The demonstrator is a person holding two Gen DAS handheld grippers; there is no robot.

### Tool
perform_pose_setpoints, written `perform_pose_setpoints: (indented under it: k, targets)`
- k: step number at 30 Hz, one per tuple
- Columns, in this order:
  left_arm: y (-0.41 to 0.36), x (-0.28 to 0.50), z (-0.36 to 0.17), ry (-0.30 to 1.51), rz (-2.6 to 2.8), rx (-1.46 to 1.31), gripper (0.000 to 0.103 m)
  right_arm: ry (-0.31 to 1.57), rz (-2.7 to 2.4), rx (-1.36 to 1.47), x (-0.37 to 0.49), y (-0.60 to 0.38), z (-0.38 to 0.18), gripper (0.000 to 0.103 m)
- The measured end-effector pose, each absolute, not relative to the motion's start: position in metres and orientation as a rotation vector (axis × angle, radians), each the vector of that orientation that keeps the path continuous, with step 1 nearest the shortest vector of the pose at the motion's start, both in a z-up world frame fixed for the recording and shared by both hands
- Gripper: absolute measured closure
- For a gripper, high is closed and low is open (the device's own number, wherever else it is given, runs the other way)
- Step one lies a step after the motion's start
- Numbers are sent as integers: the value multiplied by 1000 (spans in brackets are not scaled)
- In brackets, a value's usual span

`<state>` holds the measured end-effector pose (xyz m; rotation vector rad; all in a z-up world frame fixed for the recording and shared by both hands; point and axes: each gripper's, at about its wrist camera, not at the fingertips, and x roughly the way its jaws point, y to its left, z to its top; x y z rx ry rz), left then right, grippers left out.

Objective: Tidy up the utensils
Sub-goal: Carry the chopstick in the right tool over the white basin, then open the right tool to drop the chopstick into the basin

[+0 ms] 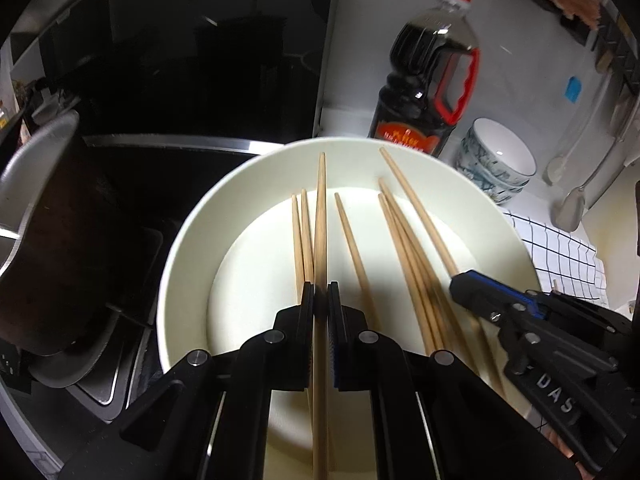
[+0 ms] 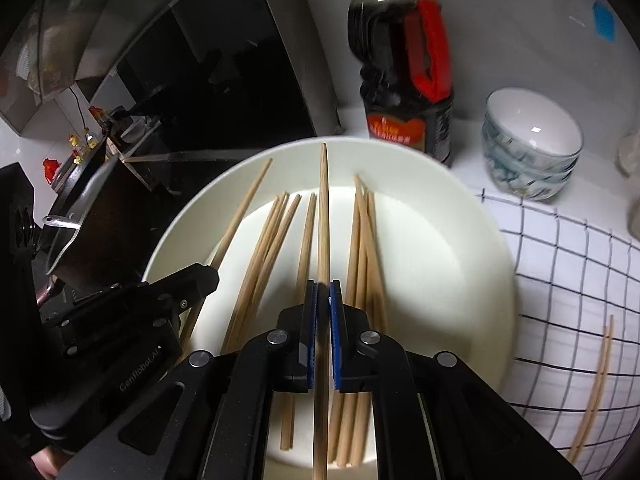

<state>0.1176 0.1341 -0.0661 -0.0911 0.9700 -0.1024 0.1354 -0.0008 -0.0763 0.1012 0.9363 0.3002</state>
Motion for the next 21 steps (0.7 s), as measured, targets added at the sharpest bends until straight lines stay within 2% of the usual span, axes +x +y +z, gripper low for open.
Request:
perform_pose_setpoints:
  k: [14, 15, 17, 19, 21]
  targets:
    - [136, 135, -94, 1050, -106, -91, 95, 1003, 263, 106, 153, 2, -99, 97]
    - [136, 135, -94, 1052, -97, -86, 92, 1004, 261, 104, 153, 2, -99, 93]
    - [137, 133, -93, 1049, -76, -76, 76, 1001, 247, 102, 151, 0, -100, 77]
    - [141, 130, -90, 1032, -46, -71, 45, 987, 243, 108, 148, -3, -98, 77]
    - [146, 125, -86, 1012, -18, -77, 30, 978, 236, 103, 145, -5, -96, 77]
